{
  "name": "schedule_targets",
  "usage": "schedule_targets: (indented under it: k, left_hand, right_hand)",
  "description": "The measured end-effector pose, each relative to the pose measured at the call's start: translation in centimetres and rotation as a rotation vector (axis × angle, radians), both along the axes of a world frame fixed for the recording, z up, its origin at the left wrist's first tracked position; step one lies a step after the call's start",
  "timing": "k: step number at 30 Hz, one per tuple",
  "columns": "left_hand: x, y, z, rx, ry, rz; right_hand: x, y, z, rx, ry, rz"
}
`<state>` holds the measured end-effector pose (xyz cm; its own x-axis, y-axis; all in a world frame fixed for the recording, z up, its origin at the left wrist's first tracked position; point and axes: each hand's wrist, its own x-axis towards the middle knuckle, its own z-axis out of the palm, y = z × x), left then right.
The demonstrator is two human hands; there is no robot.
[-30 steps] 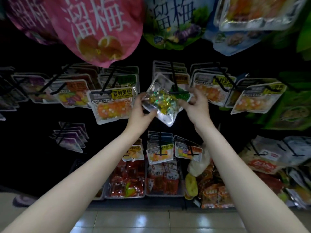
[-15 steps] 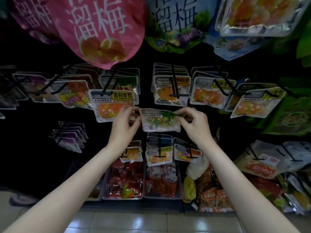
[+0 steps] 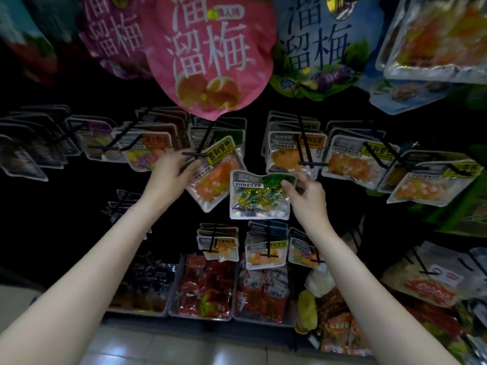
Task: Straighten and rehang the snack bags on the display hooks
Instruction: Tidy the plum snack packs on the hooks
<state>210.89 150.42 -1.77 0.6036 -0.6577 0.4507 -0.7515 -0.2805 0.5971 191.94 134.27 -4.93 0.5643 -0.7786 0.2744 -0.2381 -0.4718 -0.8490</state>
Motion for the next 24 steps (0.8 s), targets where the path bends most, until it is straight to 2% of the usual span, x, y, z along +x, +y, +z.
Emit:
schedule_targets:
  k: [3,5,9,13,17,24]
  left_hand:
    - [-0.1,2.4,1.3,0.111,-0.1,-0.108]
    - [0.6,4.0,1.9,0.229,-0.07,-0.155]
    - [1.5,6.8,2.4,0.423,0.014,-0.113]
    - [2.4,8.6,2.9,0.7,-0.063,-0.1]
    - [2.5,9.2,3.4,0.717,-0.1,-0.119]
    - [3.3,9.5,4.6,0.879,-0.075,-0.169]
  right_hand:
    - [0.6,0.3,0.1,0.007,-0.057,0.001]
    - [1.6,0.9,0.2,-0.001,-0.092,0.022]
    - [4.2,2.9,0.9,-0.108,-0.092,0.084]
    - [7.1,4.2,1.6,-0.092,-0.121,0.111]
    - [8.8,4.8,2.0,-0.096,-0.133,0.045]
    - [9.0,4.3,2.6,-0.286,-0.039,0.013]
